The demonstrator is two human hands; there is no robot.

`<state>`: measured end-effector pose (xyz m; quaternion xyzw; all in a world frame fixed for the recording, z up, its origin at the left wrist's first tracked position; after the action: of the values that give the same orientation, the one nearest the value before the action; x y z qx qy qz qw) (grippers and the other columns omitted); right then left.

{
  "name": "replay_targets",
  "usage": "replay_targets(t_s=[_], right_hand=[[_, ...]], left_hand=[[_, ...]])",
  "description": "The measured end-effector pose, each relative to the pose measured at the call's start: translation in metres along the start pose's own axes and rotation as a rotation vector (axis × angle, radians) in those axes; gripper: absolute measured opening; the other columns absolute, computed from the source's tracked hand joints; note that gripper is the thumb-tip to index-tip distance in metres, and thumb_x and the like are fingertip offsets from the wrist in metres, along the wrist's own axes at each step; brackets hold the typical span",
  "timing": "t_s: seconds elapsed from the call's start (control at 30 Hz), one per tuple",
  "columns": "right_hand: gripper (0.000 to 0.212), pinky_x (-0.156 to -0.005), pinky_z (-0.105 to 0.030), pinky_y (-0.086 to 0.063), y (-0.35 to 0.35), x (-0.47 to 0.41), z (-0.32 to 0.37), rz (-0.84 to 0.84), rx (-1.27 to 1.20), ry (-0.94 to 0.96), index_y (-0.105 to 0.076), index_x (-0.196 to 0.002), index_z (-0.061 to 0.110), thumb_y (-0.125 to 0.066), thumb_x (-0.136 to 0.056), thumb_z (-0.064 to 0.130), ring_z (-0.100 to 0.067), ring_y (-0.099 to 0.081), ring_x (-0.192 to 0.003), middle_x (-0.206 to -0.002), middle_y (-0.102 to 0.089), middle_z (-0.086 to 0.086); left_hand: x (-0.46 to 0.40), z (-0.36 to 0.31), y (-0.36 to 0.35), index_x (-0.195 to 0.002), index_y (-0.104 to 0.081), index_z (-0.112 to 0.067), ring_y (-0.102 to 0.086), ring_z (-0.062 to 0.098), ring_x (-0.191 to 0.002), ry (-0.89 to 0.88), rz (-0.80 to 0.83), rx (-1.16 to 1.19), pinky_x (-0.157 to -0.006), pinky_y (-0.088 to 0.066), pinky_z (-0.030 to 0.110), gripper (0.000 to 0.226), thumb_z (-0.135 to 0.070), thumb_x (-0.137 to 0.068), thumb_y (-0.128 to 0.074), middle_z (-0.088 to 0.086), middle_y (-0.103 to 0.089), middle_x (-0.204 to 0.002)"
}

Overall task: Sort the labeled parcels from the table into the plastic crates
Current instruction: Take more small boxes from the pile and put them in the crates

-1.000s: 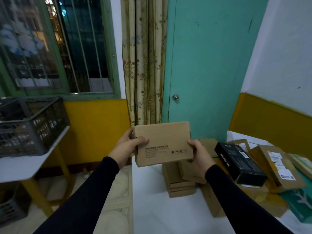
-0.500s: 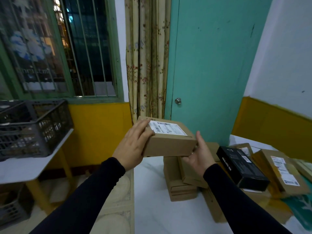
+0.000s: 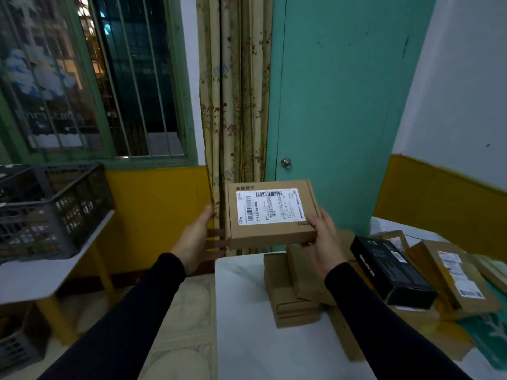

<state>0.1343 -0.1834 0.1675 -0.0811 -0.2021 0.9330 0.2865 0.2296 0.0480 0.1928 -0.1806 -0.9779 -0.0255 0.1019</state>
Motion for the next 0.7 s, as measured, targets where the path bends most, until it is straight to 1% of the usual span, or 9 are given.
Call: replay_targets(t_s=[0.07,0.17,0.27,0.37,0.43,0.5,0.6,0.63,0.7], right_hand=[[0.045,-0.103,-0.046,-0.049,-0.001,-0.001,0.000,0.022,-0.039,0.008,-0.044,-0.141,0.026,-0.053,-0.098,0.017,-0.027,-0.062,-0.116,-0.124,-0.067,-0.009],[0.047,-0.102,-0.045,-0.049,-0.004,-0.002,-0.001,0.047,-0.048,0.016,-0.044,-0.142,0.025,-0.053,-0.097,0.014,-0.026,-0.064,-0.112,-0.125,-0.066,-0.010],[0.043,-0.103,-0.047,-0.048,-0.002,-0.003,0.000,0.057,-0.058,0.018,-0.048,-0.137,0.030,-0.052,-0.097,0.013,-0.026,-0.063,-0.112,-0.124,-0.067,-0.009],[0.045,-0.102,-0.047,-0.048,0.000,-0.005,0.001,0.068,-0.032,0.024,-0.047,-0.139,0.030,-0.053,-0.097,0.015,-0.026,-0.064,-0.111,-0.121,-0.068,-0.008],[0.046,-0.093,-0.043,-0.052,-0.001,-0.005,0.001,0.077,-0.005,0.025,-0.046,-0.141,0.029,-0.053,-0.098,0.018,-0.023,-0.066,-0.103,-0.117,-0.071,-0.007],[0.044,-0.083,-0.040,-0.057,-0.001,-0.005,-0.001,0.104,0.023,0.005,-0.045,-0.141,0.030,-0.053,-0.099,0.023,-0.021,-0.069,-0.098,-0.114,-0.073,-0.006],[0.052,-0.092,-0.046,-0.053,0.003,-0.006,-0.008,0.096,0.039,-0.060,-0.038,-0.145,0.031,-0.056,-0.097,0.033,-0.025,-0.068,-0.105,-0.112,-0.072,-0.007],[0.051,-0.093,-0.045,-0.052,0.004,-0.005,-0.009,0.092,0.050,-0.077,-0.038,-0.144,0.034,-0.057,-0.097,0.034,-0.025,-0.067,-0.107,-0.112,-0.072,-0.006],[0.045,-0.088,-0.042,-0.052,0.003,0.000,-0.013,0.148,0.084,-0.112,-0.047,-0.136,0.029,-0.060,-0.093,0.034,-0.024,-0.065,-0.105,-0.110,-0.071,-0.006]], left_hand=[[0.002,-0.002,-0.007,-0.138,-0.041,-0.036,-0.062,0.028,-0.108,-0.036,0.111,-0.049,-0.088,-0.054,0.046,0.054,-0.064,-0.092,-0.045,0.004,-0.063,-0.119],[-0.001,-0.003,-0.011,-0.146,-0.034,-0.037,-0.064,0.020,-0.105,-0.119,0.113,-0.116,-0.085,-0.058,0.042,0.064,-0.053,-0.089,-0.060,-0.006,-0.066,-0.117],[-0.002,-0.005,-0.010,-0.149,-0.029,-0.037,-0.065,0.020,-0.105,-0.161,0.127,-0.112,-0.081,-0.059,0.038,0.075,-0.053,-0.085,-0.064,-0.004,-0.066,-0.120],[-0.001,-0.008,-0.010,-0.150,-0.029,-0.035,-0.066,0.017,-0.104,-0.190,0.132,-0.105,-0.074,-0.058,0.032,0.075,-0.050,-0.086,-0.064,-0.004,-0.066,-0.119],[-0.001,-0.012,-0.010,-0.149,-0.032,-0.036,-0.066,0.015,-0.103,-0.212,0.138,-0.109,-0.071,-0.056,0.027,0.070,-0.046,-0.088,-0.064,-0.004,-0.066,-0.120],[-0.004,-0.020,-0.007,-0.147,-0.036,-0.037,-0.067,0.016,-0.104,-0.239,0.154,-0.125,-0.077,-0.057,0.030,0.067,-0.041,-0.088,-0.066,-0.001,-0.066,-0.121],[-0.005,-0.036,0.000,-0.144,-0.044,-0.034,-0.066,0.019,-0.107,-0.281,0.180,-0.193,-0.094,-0.054,0.041,0.062,-0.034,-0.087,-0.068,0.002,-0.065,-0.122],[-0.005,-0.042,0.001,-0.141,-0.048,-0.032,-0.066,0.019,-0.107,-0.303,0.168,-0.212,-0.096,-0.053,0.042,0.058,-0.034,-0.087,-0.068,0.003,-0.065,-0.122],[-0.006,-0.053,0.004,-0.134,-0.056,-0.026,-0.066,0.020,-0.106,-0.355,0.103,-0.197,-0.095,-0.053,0.040,0.050,-0.035,-0.087,-0.070,0.003,-0.066,-0.120]])
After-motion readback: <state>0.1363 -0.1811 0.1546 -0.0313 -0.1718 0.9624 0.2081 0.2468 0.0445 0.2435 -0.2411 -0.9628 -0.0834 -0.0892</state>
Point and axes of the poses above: each hand's wrist, its own x-axis away from the middle knuckle, its own y-axis out of the back of the hand, z = x × y, the point moved 3 cm from there along -x, towards the middle knuckle
